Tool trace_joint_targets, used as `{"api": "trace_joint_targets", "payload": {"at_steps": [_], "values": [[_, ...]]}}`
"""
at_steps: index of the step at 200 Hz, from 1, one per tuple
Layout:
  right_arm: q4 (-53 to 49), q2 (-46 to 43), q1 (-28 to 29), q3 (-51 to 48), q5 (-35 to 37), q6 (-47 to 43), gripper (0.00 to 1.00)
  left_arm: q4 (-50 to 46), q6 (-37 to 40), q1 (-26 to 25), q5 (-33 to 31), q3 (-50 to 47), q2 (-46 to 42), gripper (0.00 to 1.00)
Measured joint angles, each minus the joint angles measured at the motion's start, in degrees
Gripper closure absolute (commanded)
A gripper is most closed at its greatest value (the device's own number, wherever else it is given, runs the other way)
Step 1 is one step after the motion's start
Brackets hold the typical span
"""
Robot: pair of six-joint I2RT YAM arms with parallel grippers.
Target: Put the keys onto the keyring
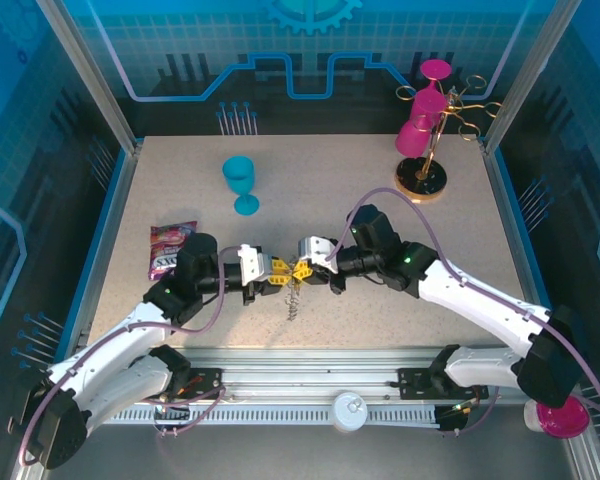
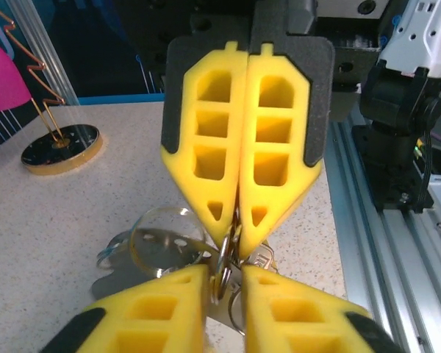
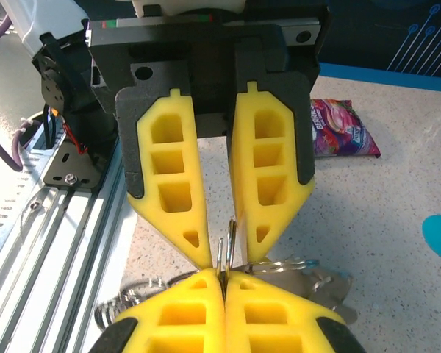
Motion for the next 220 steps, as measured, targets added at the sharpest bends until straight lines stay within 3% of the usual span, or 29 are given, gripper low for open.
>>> {"api": "trace_joint_targets", "payload": {"at_steps": [79, 114, 139, 167, 220], "values": [[-15.32, 5.66, 2.60, 10.05, 6.93, -6.86, 1.00, -5.33, 2.71, 0.00, -0.44, 2.86, 1.11, 0.85], [-19.08, 7.63, 3.41, 13.27, 9.18, -7.87, 1.00, -7.17, 3.37, 0.00, -0.42, 3.58, 1.66, 1.00], [-20.11, 7.89, 3.74, 13.77, 9.68, -7.91, 1.00, -7.78, 4.24, 0.00, -0.20, 3.63, 1.64, 1.00], [-17.70, 6.19, 3.04, 11.65, 8.70, -6.45, 0.72, -7.56, 4.42, 0.00, -0.24, 3.61, 1.27, 1.00], [-10.60, -1.60, -1.66, 3.74, 3.45, -0.52, 0.65, -1.64, 1.53, 0.00, 0.24, 1.25, -0.92, 1.00]]}}
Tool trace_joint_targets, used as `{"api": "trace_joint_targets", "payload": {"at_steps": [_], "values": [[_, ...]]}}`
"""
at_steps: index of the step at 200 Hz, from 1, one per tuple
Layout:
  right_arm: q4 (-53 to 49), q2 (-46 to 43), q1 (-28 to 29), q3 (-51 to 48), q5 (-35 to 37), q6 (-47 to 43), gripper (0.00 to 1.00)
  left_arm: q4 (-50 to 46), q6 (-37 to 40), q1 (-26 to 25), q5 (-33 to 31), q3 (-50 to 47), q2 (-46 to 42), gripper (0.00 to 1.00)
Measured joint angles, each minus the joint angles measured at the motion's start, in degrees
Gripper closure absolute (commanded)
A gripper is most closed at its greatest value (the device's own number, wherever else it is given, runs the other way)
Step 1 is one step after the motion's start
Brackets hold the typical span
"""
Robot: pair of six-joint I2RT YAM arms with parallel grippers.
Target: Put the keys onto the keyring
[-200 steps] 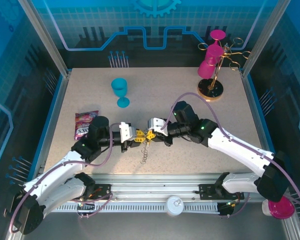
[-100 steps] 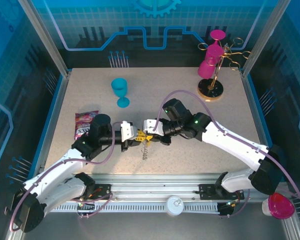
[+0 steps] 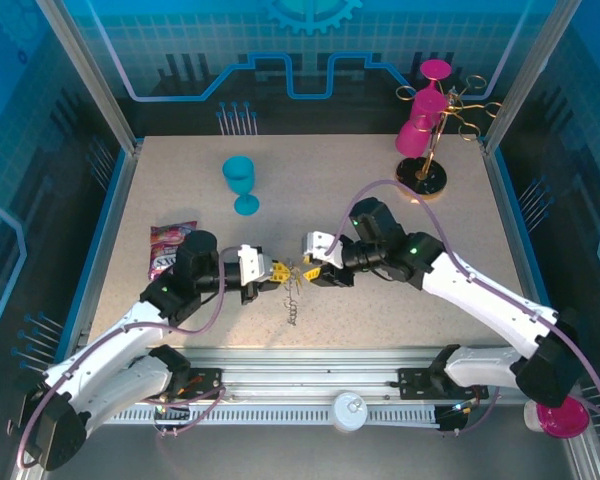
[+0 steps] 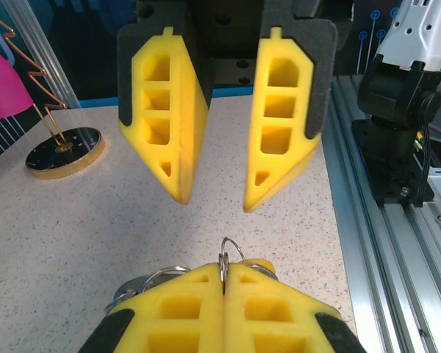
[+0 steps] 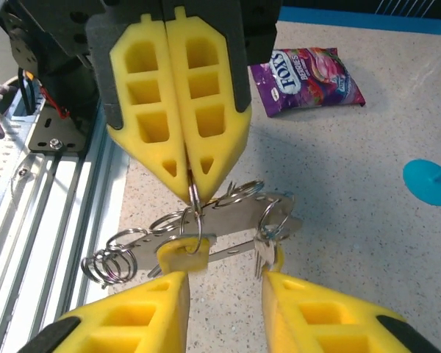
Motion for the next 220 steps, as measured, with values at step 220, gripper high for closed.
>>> {"api": "trace_joint_targets", "payload": {"at_steps": [220], "values": [[2.05, 3.52, -0.66, 0.55, -6.43, 6.43, 1.00, 6.64, -6.23, 0.00, 2.62, -0.59, 0.00, 1.00]]}}
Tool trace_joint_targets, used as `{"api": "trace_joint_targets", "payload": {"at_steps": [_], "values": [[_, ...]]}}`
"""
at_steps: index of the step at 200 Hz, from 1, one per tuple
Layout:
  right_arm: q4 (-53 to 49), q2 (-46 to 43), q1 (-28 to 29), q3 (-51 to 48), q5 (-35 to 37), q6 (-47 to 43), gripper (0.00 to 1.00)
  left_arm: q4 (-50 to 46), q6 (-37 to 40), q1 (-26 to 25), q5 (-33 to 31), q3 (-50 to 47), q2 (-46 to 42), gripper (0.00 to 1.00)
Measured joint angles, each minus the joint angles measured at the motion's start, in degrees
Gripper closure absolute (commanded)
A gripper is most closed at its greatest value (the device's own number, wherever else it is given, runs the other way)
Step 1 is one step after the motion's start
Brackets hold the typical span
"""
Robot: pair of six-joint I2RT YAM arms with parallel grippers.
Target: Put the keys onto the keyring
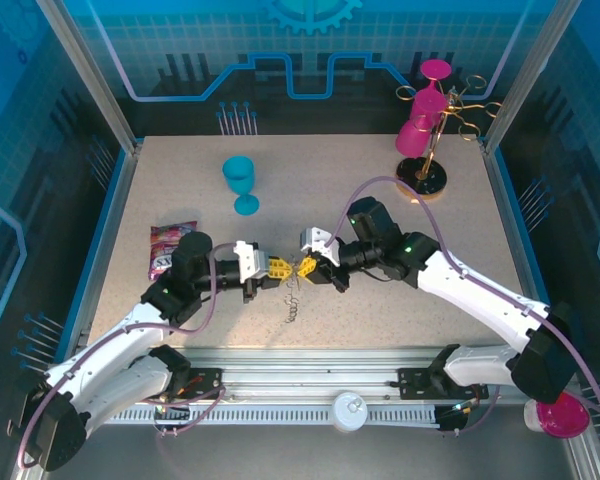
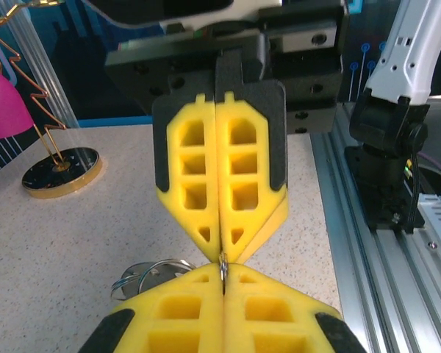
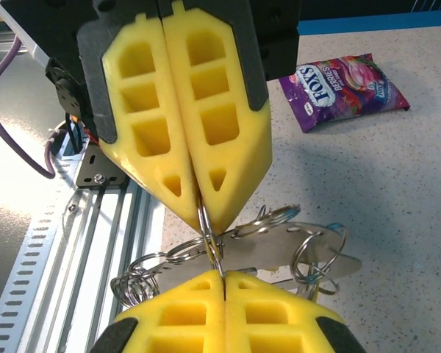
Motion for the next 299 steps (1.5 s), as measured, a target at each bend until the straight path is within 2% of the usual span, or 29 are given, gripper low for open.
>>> {"api": "trace_joint_targets", "payload": {"at_steps": [14, 37, 62, 127, 163, 211, 237, 247, 253, 279, 299], "values": [[-0.20, 0.17, 0.00, 0.26, -0.24, 0.02, 1.00, 0.50, -0.57, 0.00, 0.20, 0.00, 0.00, 1.00], [-0.04, 0.15, 0.00, 0.31, -0.42, 0.24, 0.83, 1.18, -1.27, 0.00, 0.20, 0.00, 0.00, 1.00], [2.60, -1.49, -0.26, -1.42, -0.17, 0.57, 0.71, 3.34, -2.12, 0.00, 0.24, 0.00, -0.04, 1.00], [8.63, -4.87, -0.37, -4.07, -0.68, 0.70, 0.69, 7.30, -5.25, 0.00, 0.87, -0.96, 0.31, 1.00], [10.64, -4.74, -0.35, -4.07, -1.51, 1.14, 0.76, 8.52, -6.08, 0.00, 1.27, -1.20, 0.50, 1.00], [11.50, -3.96, -0.24, -4.07, -2.56, 1.99, 1.00, 9.27, -6.12, 0.02, 1.05, -1.70, 0.61, 1.00], [11.43, -3.85, -0.24, -4.07, -2.54, 1.92, 1.00, 9.57, -6.14, 0.02, 0.70, -1.95, 0.61, 1.00], [11.28, -3.85, -0.24, -4.04, -2.12, 1.84, 1.00, 9.33, -5.90, 0.02, 0.22, -1.95, 0.61, 0.78], [11.06, -3.82, -0.24, -4.00, -1.77, 1.55, 1.00, 8.96, -5.75, 0.00, -0.15, -1.92, 0.61, 0.74], [6.73, -3.26, -0.17, -2.62, 0.00, -0.44, 1.00, 2.64, -2.47, -0.35, -2.82, -0.92, 0.52, 0.72], [2.01, -1.97, 0.20, -0.07, 2.05, -2.86, 1.00, -3.30, 1.22, -0.87, -4.61, 0.87, 0.52, 0.76]]}}
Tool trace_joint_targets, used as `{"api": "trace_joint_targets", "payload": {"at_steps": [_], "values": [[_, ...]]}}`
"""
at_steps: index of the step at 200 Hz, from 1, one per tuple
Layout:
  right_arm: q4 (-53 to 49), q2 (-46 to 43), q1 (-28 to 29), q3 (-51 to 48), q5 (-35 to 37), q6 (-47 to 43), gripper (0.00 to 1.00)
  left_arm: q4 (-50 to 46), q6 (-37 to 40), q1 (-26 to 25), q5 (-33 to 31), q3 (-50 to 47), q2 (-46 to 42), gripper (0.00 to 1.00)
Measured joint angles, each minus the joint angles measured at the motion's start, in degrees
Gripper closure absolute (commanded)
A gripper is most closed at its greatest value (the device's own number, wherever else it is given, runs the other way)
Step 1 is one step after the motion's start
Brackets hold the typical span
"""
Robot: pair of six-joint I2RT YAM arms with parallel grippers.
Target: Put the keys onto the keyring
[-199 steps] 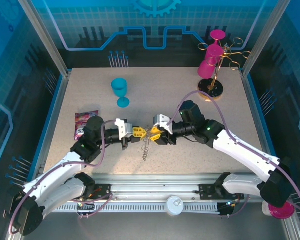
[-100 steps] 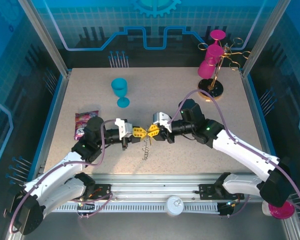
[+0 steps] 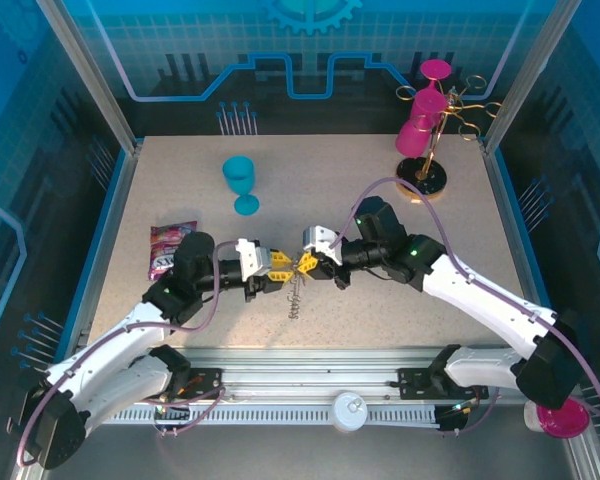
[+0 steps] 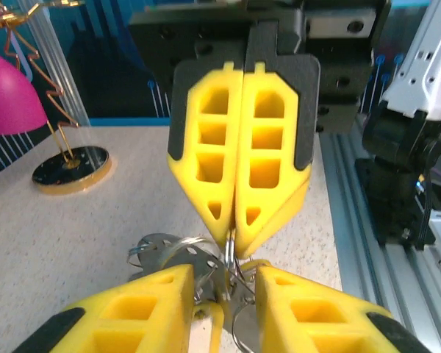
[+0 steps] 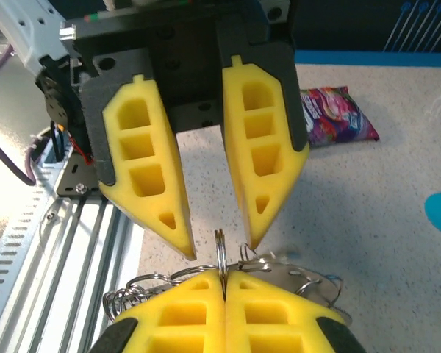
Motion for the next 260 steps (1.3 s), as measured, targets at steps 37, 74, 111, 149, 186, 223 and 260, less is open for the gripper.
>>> {"api": "trace_joint_targets", "payload": {"at_steps": [37, 74, 111, 149, 186, 223, 260], "values": [[-8.41, 3.21, 1.88, 5.86, 4.46, -4.90, 1.00, -8.11, 4.98, -0.48, -1.90, 3.21, 0.09, 0.80], [-14.27, 6.54, 4.02, 10.78, 8.31, -8.04, 1.00, -11.74, 7.04, -0.70, -2.36, 4.72, 1.31, 0.81], [-18.08, 8.96, 6.01, 13.53, 11.23, -10.14, 1.00, -14.43, 8.26, -1.11, -2.75, 5.18, 2.84, 0.98], [-18.97, 9.40, 6.58, 14.16, 12.46, -10.45, 0.81, -15.30, 8.90, -1.16, -2.91, 5.40, 2.97, 1.00], [-11.50, 3.13, 2.43, 6.88, 7.63, -4.42, 0.69, -12.41, 8.17, -1.22, -3.19, 4.42, 1.73, 1.00], [-5.16, -0.55, 0.59, 1.29, 3.89, 0.87, 0.66, -5.92, 5.99, -1.27, -1.81, 1.22, 0.83, 1.00], [-2.64, -0.07, 0.57, -0.17, 2.19, 3.56, 0.71, -2.80, 4.68, -1.27, -0.63, 0.52, 0.83, 1.00]]}}
